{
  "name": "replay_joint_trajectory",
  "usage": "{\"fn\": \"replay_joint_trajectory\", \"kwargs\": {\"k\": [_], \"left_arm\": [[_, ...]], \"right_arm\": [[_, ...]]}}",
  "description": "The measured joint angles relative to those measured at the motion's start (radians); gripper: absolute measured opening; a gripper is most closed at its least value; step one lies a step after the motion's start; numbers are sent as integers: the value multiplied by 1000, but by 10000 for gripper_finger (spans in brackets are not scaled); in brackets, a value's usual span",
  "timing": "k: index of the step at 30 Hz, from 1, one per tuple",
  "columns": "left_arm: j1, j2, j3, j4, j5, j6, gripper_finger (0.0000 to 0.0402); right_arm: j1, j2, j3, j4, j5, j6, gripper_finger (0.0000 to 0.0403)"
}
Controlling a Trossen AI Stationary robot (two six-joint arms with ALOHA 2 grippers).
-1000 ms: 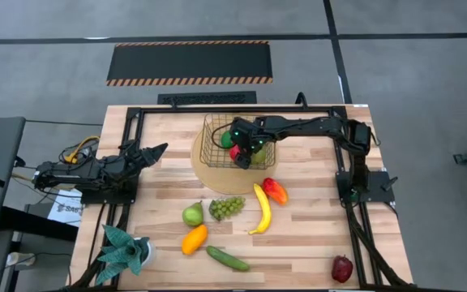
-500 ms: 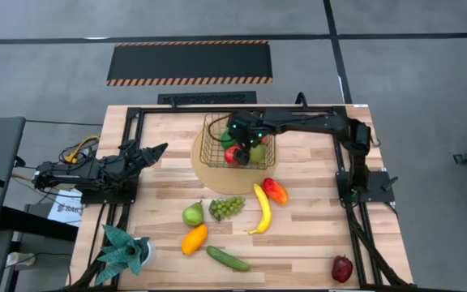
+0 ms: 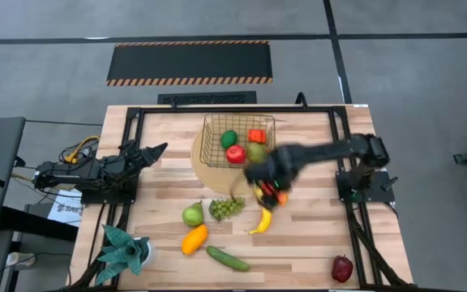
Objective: Build produce basket
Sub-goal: Put the dark red apple into the wire basket
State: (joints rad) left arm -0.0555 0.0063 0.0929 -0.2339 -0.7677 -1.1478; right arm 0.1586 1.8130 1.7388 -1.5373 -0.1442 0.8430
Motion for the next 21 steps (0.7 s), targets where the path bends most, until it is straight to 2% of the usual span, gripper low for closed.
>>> {"fn": "replay_joint_trajectory", "kwargs": {"k": [3, 6, 8, 10, 13, 17, 21], "left_arm": [[0, 0, 0, -2, -4, -25, 328], [0, 0, 0, -2, -4, -32, 328], [0, 0, 0, -2, -4, -32, 328], [0, 0, 0, -3, -6, -32, 328], [0, 0, 0, -3, -21, -35, 328], [0, 0, 0, -4, -39, -35, 328], [1, 0, 1, -6, -51, -35, 328]], "right_arm": [[134, -32, -115, -17, -71, 243, 366], [275, -83, -226, 21, -217, 525, 360], [376, -107, -284, 92, -314, 718, 358], [466, -119, -327, 196, -362, 918, 357], [579, -142, -373, 352, -366, 1211, 357], [699, -141, -403, 474, -340, 1504, 356], [753, -108, -403, 470, -361, 1552, 356]]}}
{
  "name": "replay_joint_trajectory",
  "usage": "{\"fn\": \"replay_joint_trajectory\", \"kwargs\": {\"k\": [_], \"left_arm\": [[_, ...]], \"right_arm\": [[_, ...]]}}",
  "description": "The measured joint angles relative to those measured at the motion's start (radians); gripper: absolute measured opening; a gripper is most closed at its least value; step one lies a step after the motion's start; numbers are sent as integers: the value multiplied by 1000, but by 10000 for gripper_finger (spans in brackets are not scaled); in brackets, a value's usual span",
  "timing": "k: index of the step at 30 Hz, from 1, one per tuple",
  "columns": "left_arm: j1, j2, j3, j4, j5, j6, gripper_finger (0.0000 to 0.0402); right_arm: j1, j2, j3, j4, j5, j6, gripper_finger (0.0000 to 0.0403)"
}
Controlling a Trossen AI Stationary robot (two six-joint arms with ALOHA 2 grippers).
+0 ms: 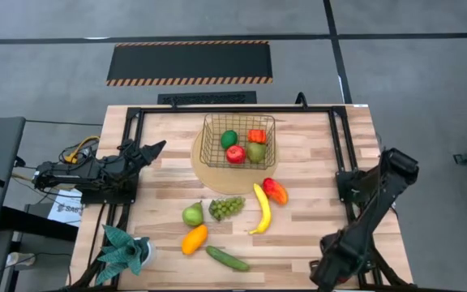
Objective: Build produce basket
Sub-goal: Put the dark red apple into the wire basket
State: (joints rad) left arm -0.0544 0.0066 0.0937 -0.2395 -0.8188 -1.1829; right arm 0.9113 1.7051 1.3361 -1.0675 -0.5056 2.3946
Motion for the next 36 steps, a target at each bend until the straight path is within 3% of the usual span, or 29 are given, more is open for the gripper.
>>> {"fn": "replay_joint_trajectory", "kwargs": {"k": [25, 30, 36], "left_arm": [[0, 0, 0, -2, -34, -11, 328], [0, 0, 0, -2, -35, -7, 328], [0, 0, 0, -3, -39, -4, 328]], "right_arm": [[78, 259, 0, 65, 17, 9, 356], [53, 279, -1, 83, 96, -38, 356], [-70, 274, -1, 18, 230, -234, 356]]}}
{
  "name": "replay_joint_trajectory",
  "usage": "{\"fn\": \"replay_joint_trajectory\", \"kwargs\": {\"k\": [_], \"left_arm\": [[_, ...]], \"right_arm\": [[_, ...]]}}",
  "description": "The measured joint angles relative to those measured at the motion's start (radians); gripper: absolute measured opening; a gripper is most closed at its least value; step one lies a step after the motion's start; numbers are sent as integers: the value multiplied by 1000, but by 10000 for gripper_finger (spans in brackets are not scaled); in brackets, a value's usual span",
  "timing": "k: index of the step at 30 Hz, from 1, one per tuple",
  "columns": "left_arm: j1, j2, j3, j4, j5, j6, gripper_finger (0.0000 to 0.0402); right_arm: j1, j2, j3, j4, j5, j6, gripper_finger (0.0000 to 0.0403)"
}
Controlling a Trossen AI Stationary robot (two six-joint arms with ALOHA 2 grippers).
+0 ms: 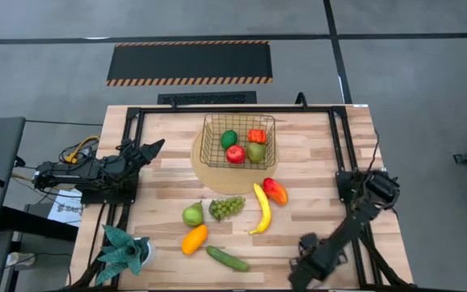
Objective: Build produce basket
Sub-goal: Put the dark red apple into the wire basket
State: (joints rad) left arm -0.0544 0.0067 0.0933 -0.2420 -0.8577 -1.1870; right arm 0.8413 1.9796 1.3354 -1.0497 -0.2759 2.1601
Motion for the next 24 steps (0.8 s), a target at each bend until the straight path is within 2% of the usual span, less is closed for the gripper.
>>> {"fn": "replay_joint_trajectory", "kwargs": {"k": [3, 8, 12, 15, 18, 24], "left_arm": [[0, 0, 0, 1, 0, 0, 328], [0, 0, 0, 5, 0, 0, 328], [0, 0, -1, 9, 0, 0, 328], [0, 0, -1, 11, 4, 0, 328], [0, 0, -1, 11, 4, 1, 328], [0, 0, -1, 10, 8, 26, 328]], "right_arm": [[-88, -7, 0, -4, 48, -206, 356], [-209, -58, 1, -15, 58, -617, 356], [-267, -141, 1, -161, 125, -780, 356], [-297, -215, 0, -300, 176, -785, 356], [-300, -294, -16, -368, 200, -706, 356], [-240, -400, -162, -161, 164, -493, 356]]}}
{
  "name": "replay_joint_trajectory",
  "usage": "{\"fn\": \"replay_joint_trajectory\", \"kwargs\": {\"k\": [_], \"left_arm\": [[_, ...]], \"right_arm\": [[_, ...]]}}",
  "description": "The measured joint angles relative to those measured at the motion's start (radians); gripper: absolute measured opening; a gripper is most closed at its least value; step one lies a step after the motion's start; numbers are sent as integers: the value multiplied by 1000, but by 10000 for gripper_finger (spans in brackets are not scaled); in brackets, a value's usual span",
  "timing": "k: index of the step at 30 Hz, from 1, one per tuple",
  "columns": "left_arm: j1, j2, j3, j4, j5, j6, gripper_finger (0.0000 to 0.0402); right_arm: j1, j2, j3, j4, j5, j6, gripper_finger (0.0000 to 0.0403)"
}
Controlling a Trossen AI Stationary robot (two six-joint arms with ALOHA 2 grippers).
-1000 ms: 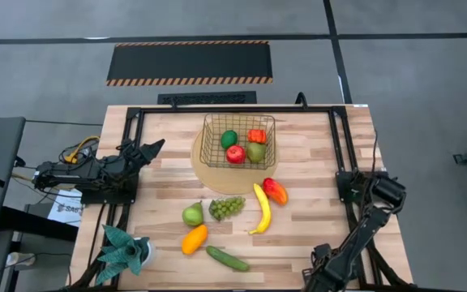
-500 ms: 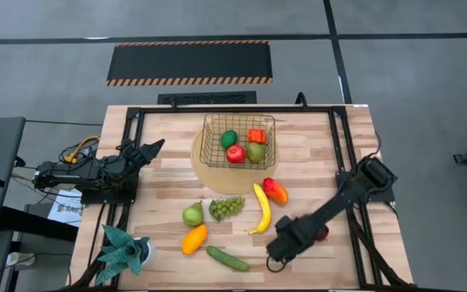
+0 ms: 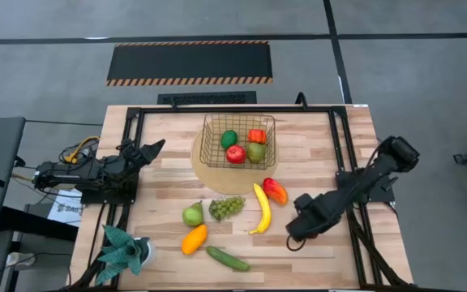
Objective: Build produce basket
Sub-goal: Put the dark red apple into the wire basket
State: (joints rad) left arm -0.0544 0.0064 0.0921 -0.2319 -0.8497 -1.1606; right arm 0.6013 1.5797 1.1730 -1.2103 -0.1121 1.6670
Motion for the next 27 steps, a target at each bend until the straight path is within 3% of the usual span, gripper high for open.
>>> {"fn": "replay_joint_trajectory", "kwargs": {"k": [4, 8, 19, 27], "left_arm": [[0, 0, 0, -1, 0, 0, 328], [0, 0, 0, -1, -1, 0, 328], [0, 0, 0, 1, -12, -7, 328], [0, 0, 0, 2, -13, -10, 328]], "right_arm": [[45, -15, -109, 152, -4, 232, 356], [81, -1, -159, 181, 9, 412, 356], [49, 1, -156, 179, 65, 363, 356], [49, -23, -140, 171, 62, 606, 356]]}}
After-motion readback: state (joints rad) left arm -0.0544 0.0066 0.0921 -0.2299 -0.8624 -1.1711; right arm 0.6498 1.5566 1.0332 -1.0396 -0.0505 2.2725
